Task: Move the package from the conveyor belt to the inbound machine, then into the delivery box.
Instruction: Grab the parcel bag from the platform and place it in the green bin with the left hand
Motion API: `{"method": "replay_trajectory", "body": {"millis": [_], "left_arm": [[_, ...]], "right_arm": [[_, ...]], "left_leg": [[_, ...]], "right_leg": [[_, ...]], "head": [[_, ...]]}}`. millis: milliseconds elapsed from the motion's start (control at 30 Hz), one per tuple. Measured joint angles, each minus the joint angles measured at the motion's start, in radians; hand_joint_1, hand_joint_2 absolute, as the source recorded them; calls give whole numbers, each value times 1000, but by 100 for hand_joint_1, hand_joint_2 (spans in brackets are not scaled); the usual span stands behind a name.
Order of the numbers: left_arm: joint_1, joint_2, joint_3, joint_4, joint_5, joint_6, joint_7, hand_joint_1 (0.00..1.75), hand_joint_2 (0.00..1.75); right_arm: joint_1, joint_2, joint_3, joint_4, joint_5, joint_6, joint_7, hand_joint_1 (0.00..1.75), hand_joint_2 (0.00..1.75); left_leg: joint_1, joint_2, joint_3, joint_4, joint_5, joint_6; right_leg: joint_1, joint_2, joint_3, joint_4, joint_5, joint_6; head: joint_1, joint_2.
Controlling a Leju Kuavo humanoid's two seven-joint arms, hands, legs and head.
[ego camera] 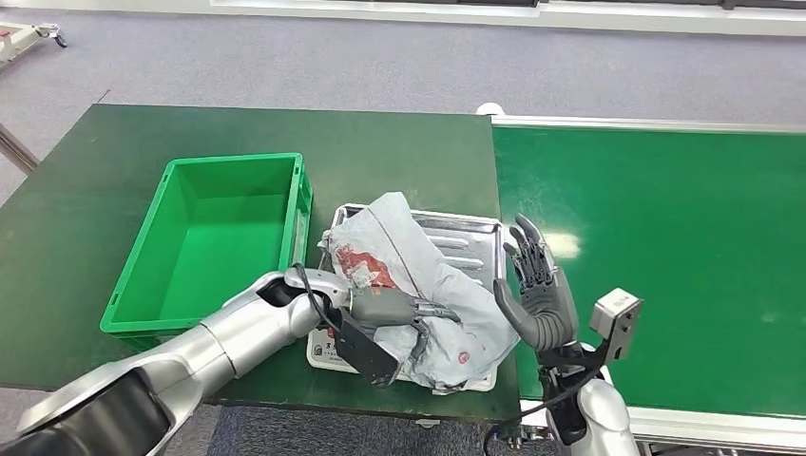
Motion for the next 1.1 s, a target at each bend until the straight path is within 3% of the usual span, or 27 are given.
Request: {"method": "replay_trajectory", "body": {"millis": [33,233,467,733,1100], "left_arm": [[-14,0,-19,6,7,-5,0,175,175],[-74,-9,-82,35,37,27,0,175,175],[-104,-17,-90,24,43,124,9,175,175],[-105,11,4,-206,36,185,121,175,175],[-101,52,96,-372,-6,235,135,175,175]], "right_arm": [[6,-1,-4,-13,1,-1,1,0,175],[26,-2,-25,-49,2,-1,12,0,175],[31,-2,-42,-52,1,4,16,0,175],[18,-1,-47,-49,-8,18,30,0,175],[14,2,-49,-48,-13,20,32,0,175]], "left_leg": [[0,0,0,0,0,0],[0,0,1,0,0,0],[0,0,1,0,1,-1],[0,-1,-1,0,1,-1],[0,-1,-1,0,1,-1]], "right_leg": [[0,0,0,0,0,0],[0,0,1,0,0,0],[0,0,0,0,0,0],[0,-1,0,1,0,0],[0,-1,0,1,0,0]], "head": [[0,0],[0,0],[0,0],[0,0],[0,0]]}}
